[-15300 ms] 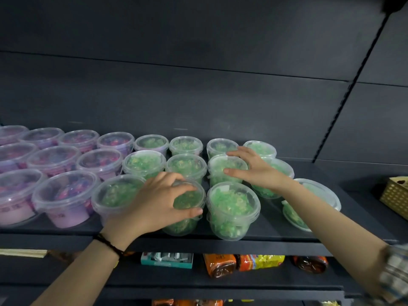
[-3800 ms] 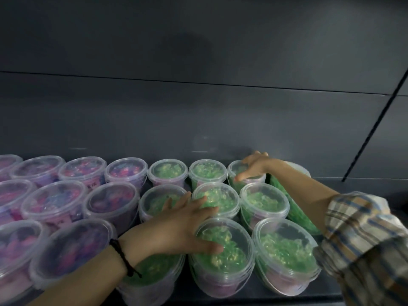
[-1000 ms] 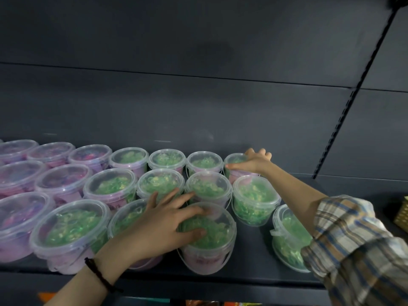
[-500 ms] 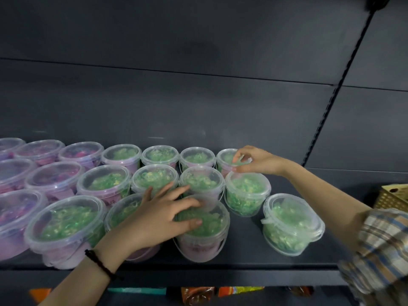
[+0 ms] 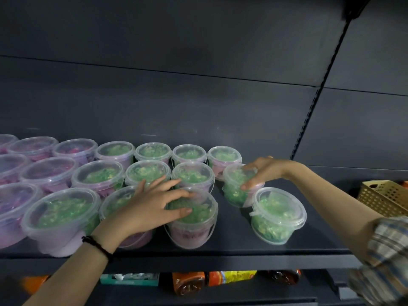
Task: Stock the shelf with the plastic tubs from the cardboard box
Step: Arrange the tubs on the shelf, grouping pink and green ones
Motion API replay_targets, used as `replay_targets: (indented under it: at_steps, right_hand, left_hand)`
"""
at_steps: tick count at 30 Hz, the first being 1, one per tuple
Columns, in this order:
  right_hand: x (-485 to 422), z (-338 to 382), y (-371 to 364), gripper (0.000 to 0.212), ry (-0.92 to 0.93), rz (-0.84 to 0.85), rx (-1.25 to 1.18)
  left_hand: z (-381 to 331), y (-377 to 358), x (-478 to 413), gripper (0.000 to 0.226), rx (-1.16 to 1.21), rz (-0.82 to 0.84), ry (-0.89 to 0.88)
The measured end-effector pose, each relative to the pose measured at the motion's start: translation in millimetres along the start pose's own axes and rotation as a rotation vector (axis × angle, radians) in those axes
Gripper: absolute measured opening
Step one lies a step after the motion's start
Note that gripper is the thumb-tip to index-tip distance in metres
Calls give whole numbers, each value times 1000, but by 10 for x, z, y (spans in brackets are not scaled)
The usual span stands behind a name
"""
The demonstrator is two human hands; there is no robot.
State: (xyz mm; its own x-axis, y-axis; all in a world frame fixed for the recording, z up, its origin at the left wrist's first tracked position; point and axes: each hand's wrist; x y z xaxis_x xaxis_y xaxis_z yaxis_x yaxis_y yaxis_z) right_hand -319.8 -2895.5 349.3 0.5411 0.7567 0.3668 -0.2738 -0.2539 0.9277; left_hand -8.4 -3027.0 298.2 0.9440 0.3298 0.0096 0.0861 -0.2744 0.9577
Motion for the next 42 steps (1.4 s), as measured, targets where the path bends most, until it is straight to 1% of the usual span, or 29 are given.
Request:
replay_targets:
  at_steps: [2, 3, 5, 7, 10, 12, 15, 19, 21, 23, 26, 28, 32, 35, 38, 40, 42]
  right_hand:
    - [-5, 92, -66, 85, -14, -86, 46]
    - [-11, 150, -119, 90, -26, -136, 61]
    - [-10, 259, -231, 105, -91, -201, -1]
    - [-8, 344, -299, 119, -149, -216, -115]
    - [15, 409, -347, 122, -180, -219, -194]
    - [37, 395, -365, 118, -182, -214, -203]
    - [89, 296, -365, 101, -153, -195, -260]
    - [154, 120, -382, 73, -29, -170, -423]
    - [193, 38, -404, 66, -2, -183, -468]
    - [256, -62, -418, 65, 10, -203, -482]
    - [406, -237, -426, 61, 91, -208, -568]
    - [472, -308, -434, 59, 123, -202, -570]
    - [423, -175, -436, 80, 116, -190, -482]
    - [300, 15, -429, 82, 79, -226, -445]
    - [230, 114, -442, 88, 13, -268, -426]
    - [259, 109, -459, 87, 19, -272, -447]
    - [358, 58, -472, 78, 57, -264, -543]
  left_hand:
    - [-10, 5, 9, 65, 16, -4, 1]
    - [-14, 7, 15, 63, 19, -7, 0]
    - [-18, 8, 21, 60, 24, -12, -4]
    - [-20, 8, 29, 60, 34, -14, -1]
    - [-20, 9, 32, 58, 39, -19, 4]
    - [-22, 11, 32, 58, 41, -17, 5]
    - [-26, 12, 32, 57, 36, -21, 6]
    - [-36, 14, 35, 54, 47, -26, 3]
    - [-40, 15, 37, 55, 42, -27, -1]
    - [-43, 20, 44, 54, 41, -32, -3]
    - [-52, 24, 55, 53, 30, -25, 0]
    - [-63, 29, 58, 53, 20, -19, 2]
    - [-68, 40, 60, 53, 15, -13, -4]
    - [-64, 34, 64, 52, 18, -16, -7]
    - [-55, 30, 62, 51, 10, -17, -6]
    - [-48, 32, 66, 49, 18, -24, -10]
    - [-39, 36, 80, 49, 30, -35, -12]
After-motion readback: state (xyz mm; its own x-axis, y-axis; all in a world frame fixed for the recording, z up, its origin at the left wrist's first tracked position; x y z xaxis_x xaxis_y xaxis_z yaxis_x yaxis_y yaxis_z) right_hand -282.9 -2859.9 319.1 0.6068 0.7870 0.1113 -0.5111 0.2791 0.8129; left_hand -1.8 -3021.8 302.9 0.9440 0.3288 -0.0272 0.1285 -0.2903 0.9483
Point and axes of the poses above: each hand's wrist, its own x-axis away from the middle knuckle, its own y-axis out of the back of the hand, z = x × y, and after that the axes turned 6 degrees about -y, right-handed
